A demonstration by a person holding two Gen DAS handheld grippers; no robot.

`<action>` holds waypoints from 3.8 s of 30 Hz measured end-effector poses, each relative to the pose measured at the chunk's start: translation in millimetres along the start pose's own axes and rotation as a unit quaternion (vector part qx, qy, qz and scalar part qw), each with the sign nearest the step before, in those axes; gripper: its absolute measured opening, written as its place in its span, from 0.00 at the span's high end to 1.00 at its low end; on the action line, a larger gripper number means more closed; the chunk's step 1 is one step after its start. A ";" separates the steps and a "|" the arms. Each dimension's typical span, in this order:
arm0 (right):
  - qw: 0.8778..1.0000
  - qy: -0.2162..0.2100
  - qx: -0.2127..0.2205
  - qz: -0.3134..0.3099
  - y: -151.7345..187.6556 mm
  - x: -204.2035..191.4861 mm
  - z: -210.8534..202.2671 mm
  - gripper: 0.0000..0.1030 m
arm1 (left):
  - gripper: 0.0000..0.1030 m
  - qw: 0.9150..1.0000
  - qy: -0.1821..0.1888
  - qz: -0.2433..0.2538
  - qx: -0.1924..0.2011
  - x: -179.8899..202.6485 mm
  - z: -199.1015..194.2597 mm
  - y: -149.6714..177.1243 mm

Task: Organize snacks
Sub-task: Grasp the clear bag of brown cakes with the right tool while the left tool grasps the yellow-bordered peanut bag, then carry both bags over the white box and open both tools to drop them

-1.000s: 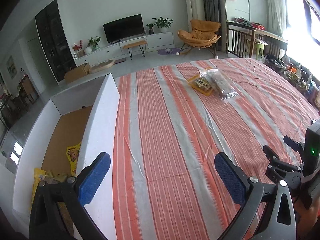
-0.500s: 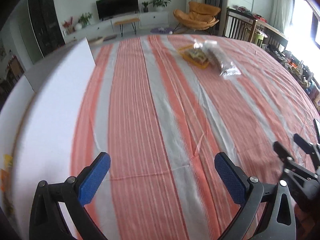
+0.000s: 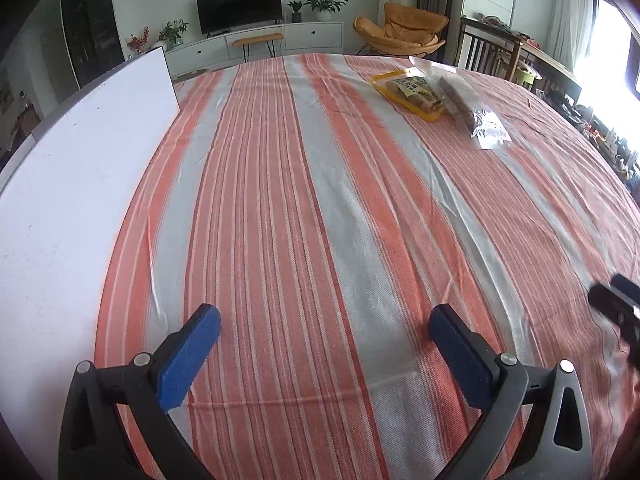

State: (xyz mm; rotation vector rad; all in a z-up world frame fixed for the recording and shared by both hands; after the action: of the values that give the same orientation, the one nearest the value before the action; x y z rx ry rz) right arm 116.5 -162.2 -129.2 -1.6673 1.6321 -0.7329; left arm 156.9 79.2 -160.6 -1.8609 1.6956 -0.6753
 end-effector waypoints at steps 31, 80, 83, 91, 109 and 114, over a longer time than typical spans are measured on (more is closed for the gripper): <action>0.999 0.026 -0.041 0.007 -71.2 44.6 71.8 0.41 | 0.00 1.000 0.000 0.001 -0.001 2.8 -0.3 -1.1; 0.990 -0.050 -0.100 0.088 -23.7 59.9 14.6 0.21 | 0.06 0.978 0.128 0.128 -0.104 74.1 -17.9 11.6; 0.987 -0.051 -0.140 0.063 -30.9 54.6 25.0 0.21 | 0.05 0.976 0.117 0.156 -0.095 82.0 -6.3 5.0; 0.989 -0.008 -0.150 0.012 -36.4 44.9 37.8 0.42 | 0.45 0.986 0.129 0.065 -0.079 45.3 -15.9 -9.9; 0.927 -0.371 -0.055 -0.006 -132.8 -249.3 -127.7 0.42 | 0.43 0.991 -0.055 -0.110 0.059 -239.5 -188.0 -56.0; 0.895 -0.440 -0.057 -0.047 -121.1 -362.5 -135.5 0.30 | 0.31 0.977 -0.148 -0.152 0.033 -317.9 -191.7 -19.3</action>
State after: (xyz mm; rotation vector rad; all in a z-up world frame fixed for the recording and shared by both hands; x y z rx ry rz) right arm 64.1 185.3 73.2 -1.7803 0.9480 0.1193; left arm 13.5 387.5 -10.5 -2.0775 1.2008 -0.5283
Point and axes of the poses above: each gripper's, at about its wrist camera, not at the fingertips, and z roughly the way its jaws point, x to its right, y to its underside, the point moved 7 cm from there along z, roughly the way its jaws point, and after that the axes turned 6 degrees about x, right-handed, at the moved point
